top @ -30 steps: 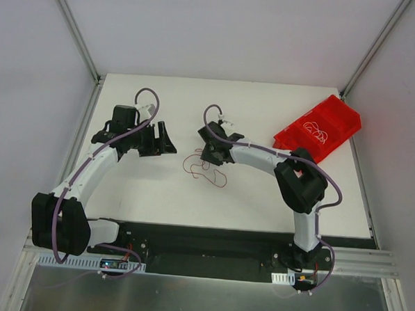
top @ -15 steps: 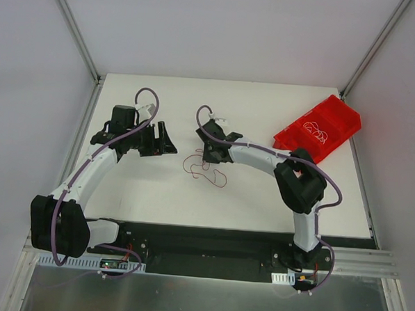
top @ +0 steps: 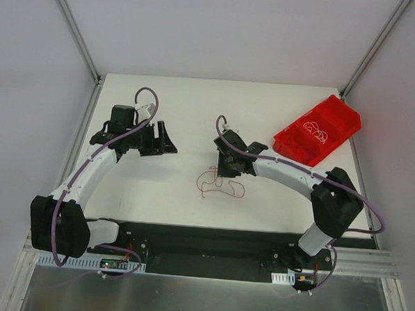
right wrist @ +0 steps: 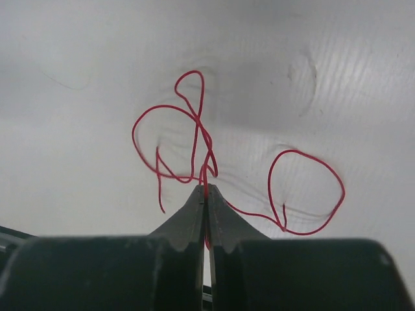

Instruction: Untangle the cables

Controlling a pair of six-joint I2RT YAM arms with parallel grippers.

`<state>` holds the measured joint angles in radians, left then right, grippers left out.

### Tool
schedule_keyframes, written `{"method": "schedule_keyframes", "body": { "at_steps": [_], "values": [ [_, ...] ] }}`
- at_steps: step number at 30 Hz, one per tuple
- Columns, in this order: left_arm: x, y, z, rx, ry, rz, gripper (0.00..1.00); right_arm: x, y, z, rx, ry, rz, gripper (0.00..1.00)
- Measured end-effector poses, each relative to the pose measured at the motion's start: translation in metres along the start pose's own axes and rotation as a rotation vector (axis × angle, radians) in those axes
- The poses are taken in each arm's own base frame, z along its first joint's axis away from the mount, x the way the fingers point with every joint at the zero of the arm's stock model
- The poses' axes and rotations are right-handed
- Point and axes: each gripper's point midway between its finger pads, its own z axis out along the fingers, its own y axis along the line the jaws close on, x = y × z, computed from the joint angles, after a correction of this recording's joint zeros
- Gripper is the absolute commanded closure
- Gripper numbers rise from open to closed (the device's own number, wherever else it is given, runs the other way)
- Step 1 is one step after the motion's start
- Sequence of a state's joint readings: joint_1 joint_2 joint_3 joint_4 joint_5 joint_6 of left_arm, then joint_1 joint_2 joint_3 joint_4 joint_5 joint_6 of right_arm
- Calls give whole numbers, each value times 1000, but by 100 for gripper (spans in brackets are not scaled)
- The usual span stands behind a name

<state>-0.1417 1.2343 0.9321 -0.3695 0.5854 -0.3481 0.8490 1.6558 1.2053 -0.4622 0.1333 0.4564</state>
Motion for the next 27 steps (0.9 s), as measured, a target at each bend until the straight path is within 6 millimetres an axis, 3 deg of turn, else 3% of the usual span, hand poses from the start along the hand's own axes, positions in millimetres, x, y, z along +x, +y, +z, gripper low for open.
{"method": "schedule_keyframes", "body": {
  "at_steps": [3, 7, 12, 14, 18, 23, 27],
  "values": [
    [-1, 0, -1, 9, -4, -1, 30, 24, -15, 7, 30, 63, 1, 89],
    [0, 0, 0, 12, -4, 0, 30, 48, -34, 11, 83, 126, -23, 51],
    [2, 1, 1, 11, 1, -4, 30, 56, -48, -3, 106, 112, -119, 13],
    [2, 1, 1, 14, 2, -4, 30, 57, -52, -13, 98, 99, -153, 2],
    [1, -1, 1, 25, 2, -2, 30, 56, -61, -26, 69, 68, -207, 1],
    [1, -3, 1, 34, 2, 0, 29, 62, -69, -21, 72, 72, -199, 1],
    [1, -3, 1, 37, 0, 2, 28, 62, -68, -6, 92, 69, -158, 13]
  ]
}}
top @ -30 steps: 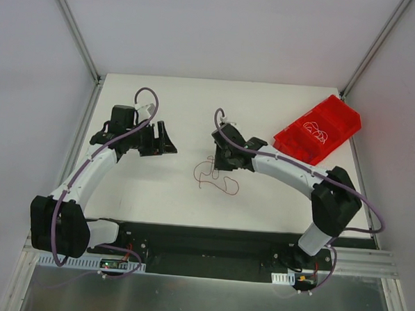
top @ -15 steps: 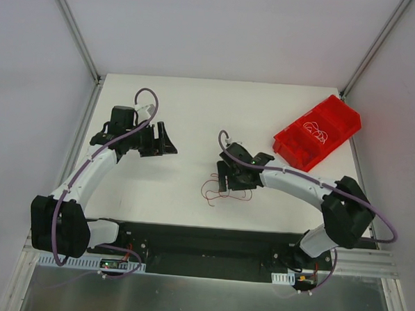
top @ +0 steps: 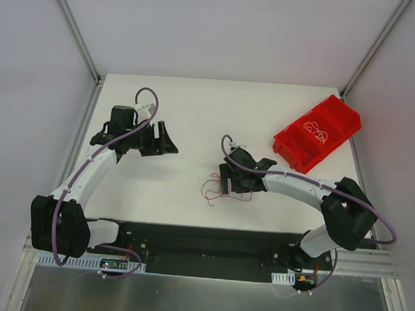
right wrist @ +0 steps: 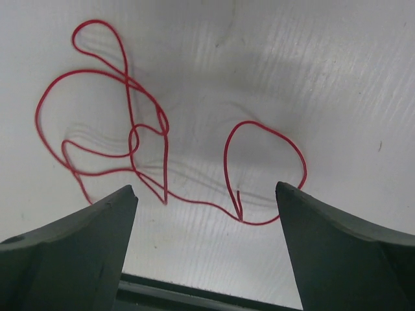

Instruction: Untangle the cables

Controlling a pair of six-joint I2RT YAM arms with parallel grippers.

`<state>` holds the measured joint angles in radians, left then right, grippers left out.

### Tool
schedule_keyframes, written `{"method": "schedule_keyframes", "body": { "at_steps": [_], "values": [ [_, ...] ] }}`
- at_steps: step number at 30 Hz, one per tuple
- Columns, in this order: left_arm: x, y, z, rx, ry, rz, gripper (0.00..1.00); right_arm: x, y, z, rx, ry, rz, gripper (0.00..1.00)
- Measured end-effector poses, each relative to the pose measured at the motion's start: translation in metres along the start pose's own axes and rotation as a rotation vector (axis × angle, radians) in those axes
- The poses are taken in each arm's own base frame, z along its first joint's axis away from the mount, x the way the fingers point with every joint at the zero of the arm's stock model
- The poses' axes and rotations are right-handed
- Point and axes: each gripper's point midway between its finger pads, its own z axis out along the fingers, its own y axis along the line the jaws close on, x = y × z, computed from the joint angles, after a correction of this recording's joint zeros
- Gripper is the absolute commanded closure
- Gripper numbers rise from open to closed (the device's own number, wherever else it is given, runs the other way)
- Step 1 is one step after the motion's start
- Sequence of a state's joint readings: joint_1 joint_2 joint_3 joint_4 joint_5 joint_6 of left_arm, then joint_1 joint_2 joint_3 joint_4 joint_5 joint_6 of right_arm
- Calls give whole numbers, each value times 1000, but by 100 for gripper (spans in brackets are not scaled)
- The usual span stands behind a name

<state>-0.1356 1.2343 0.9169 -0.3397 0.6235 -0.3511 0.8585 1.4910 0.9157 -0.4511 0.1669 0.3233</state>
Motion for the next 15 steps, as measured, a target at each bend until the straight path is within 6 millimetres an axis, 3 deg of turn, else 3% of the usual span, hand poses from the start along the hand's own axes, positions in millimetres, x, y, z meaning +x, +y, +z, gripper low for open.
{"method": "schedule_keyframes", "body": {
  "at_steps": [4, 6, 8, 9, 12, 15],
  "values": [
    [0, -1, 0, 4, -1, 2, 27, 2, -4, 21, 61, 14, 34, 44],
    [-1, -1, 0, 6, -2, 3, 27, 0, -4, 27, 86, 16, 52, 74],
    [-1, -1, 0, 7, -2, 3, 27, -7, -2, 30, 99, 5, 66, 95],
    [-1, -1, 0, 6, -2, 3, 27, -11, -1, 30, 104, -7, 73, 100],
    [-1, -1, 0, 6, -2, 3, 27, -20, -3, 26, 126, -47, 73, 100],
    [0, 0, 1, 6, 0, 2, 27, -30, -11, 9, 142, -96, 46, 100]
  ]
}}
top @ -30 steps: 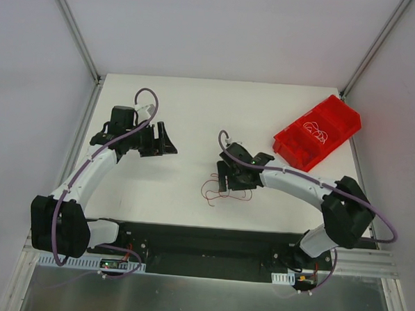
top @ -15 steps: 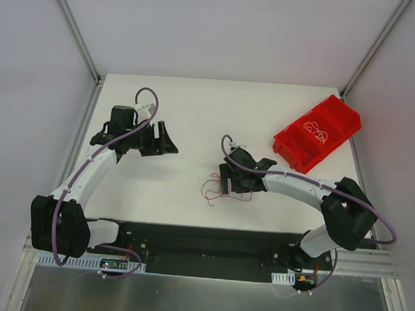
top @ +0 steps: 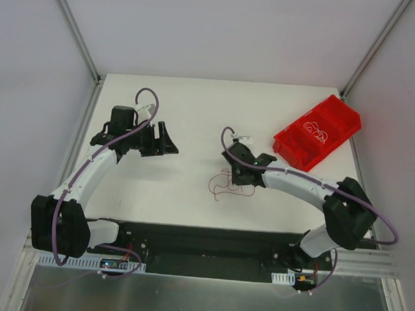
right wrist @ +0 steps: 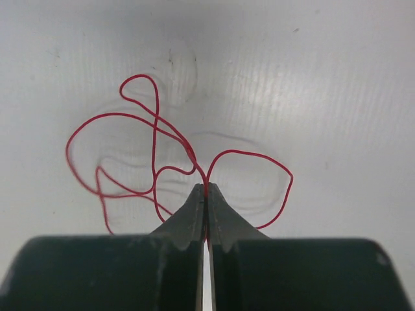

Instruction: Untangle the cables

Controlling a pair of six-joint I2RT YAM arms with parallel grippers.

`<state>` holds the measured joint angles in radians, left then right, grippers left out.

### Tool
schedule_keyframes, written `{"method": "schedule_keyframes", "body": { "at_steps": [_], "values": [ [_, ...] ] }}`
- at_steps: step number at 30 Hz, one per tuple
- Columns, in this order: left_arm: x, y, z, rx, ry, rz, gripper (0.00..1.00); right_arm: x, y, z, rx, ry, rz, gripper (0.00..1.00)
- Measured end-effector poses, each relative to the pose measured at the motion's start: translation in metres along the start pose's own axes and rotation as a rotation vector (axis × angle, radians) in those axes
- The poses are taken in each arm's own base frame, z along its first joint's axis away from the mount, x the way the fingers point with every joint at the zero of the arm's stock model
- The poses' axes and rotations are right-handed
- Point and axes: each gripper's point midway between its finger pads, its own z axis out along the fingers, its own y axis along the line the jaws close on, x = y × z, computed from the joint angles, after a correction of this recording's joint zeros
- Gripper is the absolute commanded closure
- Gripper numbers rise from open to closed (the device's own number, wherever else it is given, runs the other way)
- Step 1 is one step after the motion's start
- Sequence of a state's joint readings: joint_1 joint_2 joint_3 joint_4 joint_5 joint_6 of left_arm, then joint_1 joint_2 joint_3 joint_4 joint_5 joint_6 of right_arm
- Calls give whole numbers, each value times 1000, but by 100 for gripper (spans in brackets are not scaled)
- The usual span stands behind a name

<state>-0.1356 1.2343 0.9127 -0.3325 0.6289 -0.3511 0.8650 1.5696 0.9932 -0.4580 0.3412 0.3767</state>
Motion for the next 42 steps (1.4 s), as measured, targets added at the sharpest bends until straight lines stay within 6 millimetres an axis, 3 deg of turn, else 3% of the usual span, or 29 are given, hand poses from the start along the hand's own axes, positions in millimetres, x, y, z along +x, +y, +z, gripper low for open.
{"method": "schedule_keyframes", "body": {
  "at_steps": [3, 7, 9, 11, 13, 16, 22, 26, 32, 36, 42],
  "values": [
    [0, -1, 0, 5, 2, -1, 27, -23, -10, -27, -22, -86, -16, 100],
    [1, -4, 0, 25, 6, -1, 27, -82, -37, -82, -74, -274, 63, 100],
    [1, -5, 0, 32, 7, -1, 27, -122, -73, -114, -51, -395, 151, 100],
    [1, -7, 0, 44, 9, 0, 27, -148, -108, -136, 3, -477, 218, 100],
    [1, -9, 0, 50, 12, -1, 27, -170, -147, -154, 81, -538, 275, 100],
    [2, -9, 1, 55, 18, -5, 27, -190, -199, -164, 227, -567, 344, 100],
    [4, -9, 4, 68, 33, -17, 27, -227, -284, -151, 464, -530, 435, 100],
    [5, -9, 4, 72, 37, -28, 27, -253, -341, -126, 599, -472, 433, 100],
    [6, -12, 5, 96, 42, -34, 27, -270, -410, -82, 722, -373, 419, 100],
    [7, -13, 8, 111, 56, -48, 27, -274, -443, -64, 782, -332, 415, 100],
    [6, -13, 10, 117, 56, -55, 27, -282, -460, -37, 803, -289, 354, 100]
  ]
}}
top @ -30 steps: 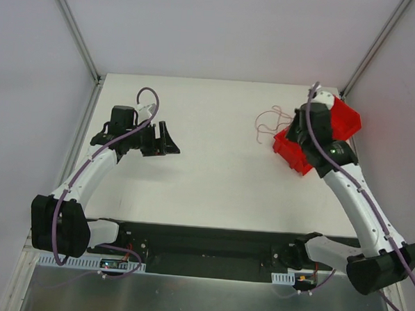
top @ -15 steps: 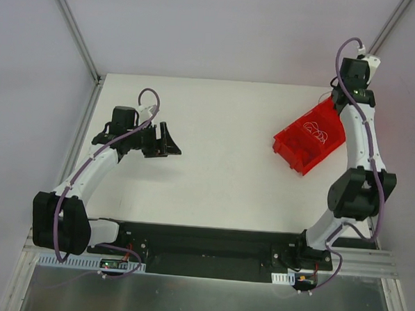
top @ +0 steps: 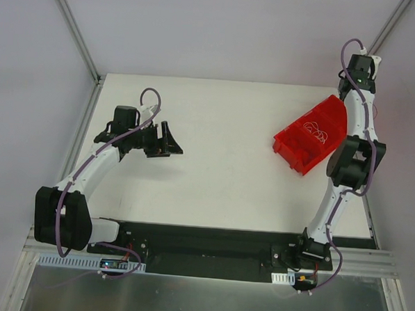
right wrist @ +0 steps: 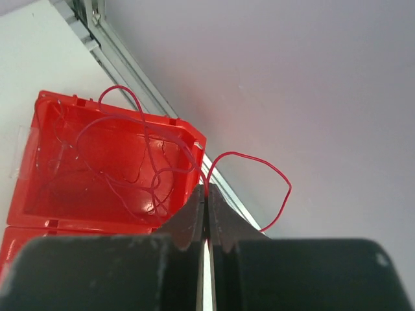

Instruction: Untangle the cables

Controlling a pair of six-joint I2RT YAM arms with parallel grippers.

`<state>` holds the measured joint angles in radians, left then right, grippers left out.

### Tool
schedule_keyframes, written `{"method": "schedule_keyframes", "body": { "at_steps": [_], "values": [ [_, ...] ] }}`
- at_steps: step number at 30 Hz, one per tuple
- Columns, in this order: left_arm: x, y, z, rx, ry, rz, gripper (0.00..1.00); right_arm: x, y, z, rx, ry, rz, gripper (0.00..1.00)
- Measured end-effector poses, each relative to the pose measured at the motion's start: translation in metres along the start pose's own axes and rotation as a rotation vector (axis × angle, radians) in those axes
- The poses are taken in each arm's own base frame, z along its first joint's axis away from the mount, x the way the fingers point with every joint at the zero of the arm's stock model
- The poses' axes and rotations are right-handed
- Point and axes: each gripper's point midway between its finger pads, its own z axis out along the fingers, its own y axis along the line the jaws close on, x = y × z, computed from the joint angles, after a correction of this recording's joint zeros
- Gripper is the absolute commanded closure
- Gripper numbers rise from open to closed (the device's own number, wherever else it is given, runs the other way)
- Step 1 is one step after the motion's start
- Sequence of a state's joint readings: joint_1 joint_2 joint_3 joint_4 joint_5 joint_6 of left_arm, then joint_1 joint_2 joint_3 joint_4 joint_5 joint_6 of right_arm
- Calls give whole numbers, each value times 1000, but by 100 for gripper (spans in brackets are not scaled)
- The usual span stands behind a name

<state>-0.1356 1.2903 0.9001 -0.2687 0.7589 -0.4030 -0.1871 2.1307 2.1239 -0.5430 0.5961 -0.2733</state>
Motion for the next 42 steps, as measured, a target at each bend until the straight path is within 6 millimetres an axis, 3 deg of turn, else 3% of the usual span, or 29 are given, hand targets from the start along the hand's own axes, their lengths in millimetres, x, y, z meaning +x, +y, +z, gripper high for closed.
{"method": "schedule_keyframes", "body": {
  "at_steps": [8, 14, 21, 23, 26, 28, 34, 38, 42],
  "values": [
    [0, 0, 0, 1, -1, 1, 27, 47, 45, 45, -95, 97, -122, 100],
    [0, 0, 0, 1, -1, 1, 26, 65, 77, 58, -242, 133, -93, 100],
    [3, 2, 1, -3, 5, -5, 26, 76, 84, 74, -381, 183, 51, 99],
    [4, 3, 1, -5, 7, -7, 26, 78, 82, 77, -401, 195, 90, 91],
    [4, 4, 1, -6, 6, -7, 26, 78, 81, 78, -429, 209, 144, 67],
    [4, 4, 1, -8, 4, -6, 25, 78, 81, 76, -447, 223, 164, 53],
    [2, 0, -3, -5, -11, 9, 25, 69, 76, 62, -448, 240, 184, 28],
    [2, -2, -4, -3, -18, 16, 23, 57, 56, 34, -394, 248, 188, 24],
    [1, -3, -6, -2, -25, 24, 22, 32, 28, -14, -333, 212, 229, 24]
  ]
}}
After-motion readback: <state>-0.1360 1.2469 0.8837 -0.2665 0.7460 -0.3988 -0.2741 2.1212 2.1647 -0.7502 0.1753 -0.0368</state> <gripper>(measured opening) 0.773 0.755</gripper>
